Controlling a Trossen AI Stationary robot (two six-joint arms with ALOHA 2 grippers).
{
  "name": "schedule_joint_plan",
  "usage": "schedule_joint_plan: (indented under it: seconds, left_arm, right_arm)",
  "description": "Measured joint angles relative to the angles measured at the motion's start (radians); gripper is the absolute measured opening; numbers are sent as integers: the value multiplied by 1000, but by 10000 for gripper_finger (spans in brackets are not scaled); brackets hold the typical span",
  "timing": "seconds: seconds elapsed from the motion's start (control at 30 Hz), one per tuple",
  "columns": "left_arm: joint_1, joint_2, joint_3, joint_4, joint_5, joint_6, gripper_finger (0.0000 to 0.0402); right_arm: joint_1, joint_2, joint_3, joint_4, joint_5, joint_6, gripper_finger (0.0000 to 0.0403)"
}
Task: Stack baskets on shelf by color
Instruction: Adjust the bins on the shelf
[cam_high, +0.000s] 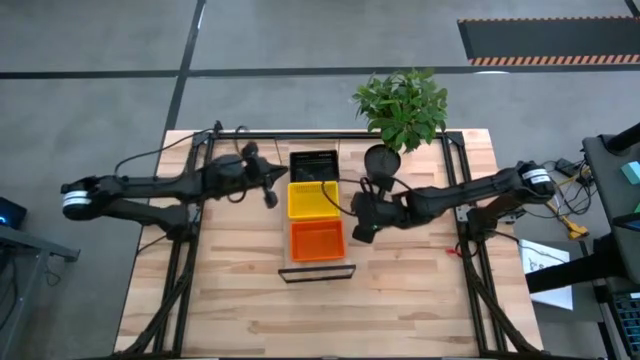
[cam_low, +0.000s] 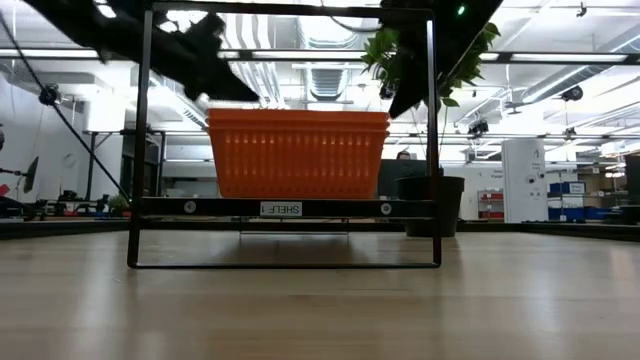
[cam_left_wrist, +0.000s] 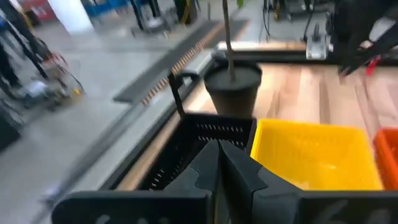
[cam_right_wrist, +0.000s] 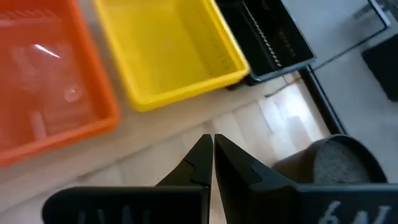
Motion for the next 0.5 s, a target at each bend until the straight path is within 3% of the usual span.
schedule_joint_plan:
  seconds: [0.2,0.5]
  left_arm:
    - [118,210,90,-20,138,-9,0]
    - [181,374,219,-224,162,-4,0]
  right_arm:
    - [100,-17,0,-7,1,68,9]
    - [193,-18,1,-22,5,121,9]
